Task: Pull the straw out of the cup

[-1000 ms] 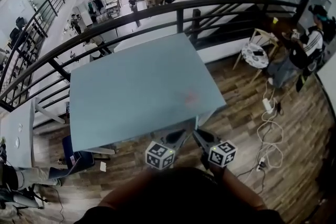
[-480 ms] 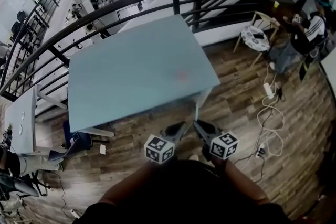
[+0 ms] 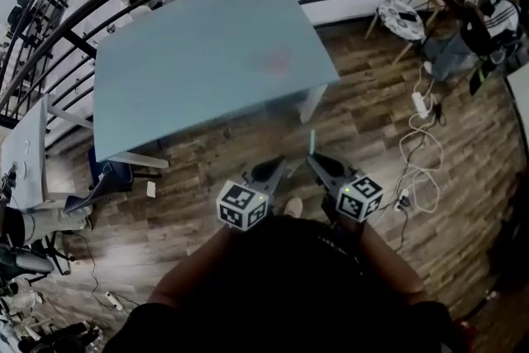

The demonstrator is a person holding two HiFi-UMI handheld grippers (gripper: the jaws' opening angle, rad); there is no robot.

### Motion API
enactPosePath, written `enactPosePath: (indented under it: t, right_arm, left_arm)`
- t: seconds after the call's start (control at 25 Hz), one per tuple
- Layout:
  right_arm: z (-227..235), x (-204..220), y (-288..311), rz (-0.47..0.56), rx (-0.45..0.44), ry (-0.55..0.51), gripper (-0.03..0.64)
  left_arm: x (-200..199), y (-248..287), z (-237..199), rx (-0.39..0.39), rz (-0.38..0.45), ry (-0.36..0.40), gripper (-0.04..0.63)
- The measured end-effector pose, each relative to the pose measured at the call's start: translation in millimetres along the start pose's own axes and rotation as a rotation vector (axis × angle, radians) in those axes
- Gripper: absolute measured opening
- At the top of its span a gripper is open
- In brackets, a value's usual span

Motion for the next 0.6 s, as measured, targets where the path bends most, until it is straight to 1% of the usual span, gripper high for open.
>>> enactPosePath:
  t: [0.4,0.48,0.6]
  right_arm:
    - [1.2,10.7,-10.3,-0.068,-0.044,-0.020,0.040]
    - [1.6,11.8,-7.3,-0.072,-0.052,-0.018,0.040]
    - [1.7,12.8,-3.7,-0.077,-0.063,-0.020,0.040]
  left_arm:
    - [6.3,-11.5,3.3,-0.046,0.011,-0.001,0.015]
    - [5.8,-11.7,1.4,-0.047,0.012,-0.001,0.015]
    - [7.6,-9.4,3.0,-0.026,0.010,-0.008,0.014]
Point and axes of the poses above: the fingertips, and each gripper's own axes: y forward along the fingers, z to its right, x out of its underside, the point moved 6 cm from there along -y, backward along the fingers, and after that the axes turned 4 degrees about x, right-handed, at the moved point
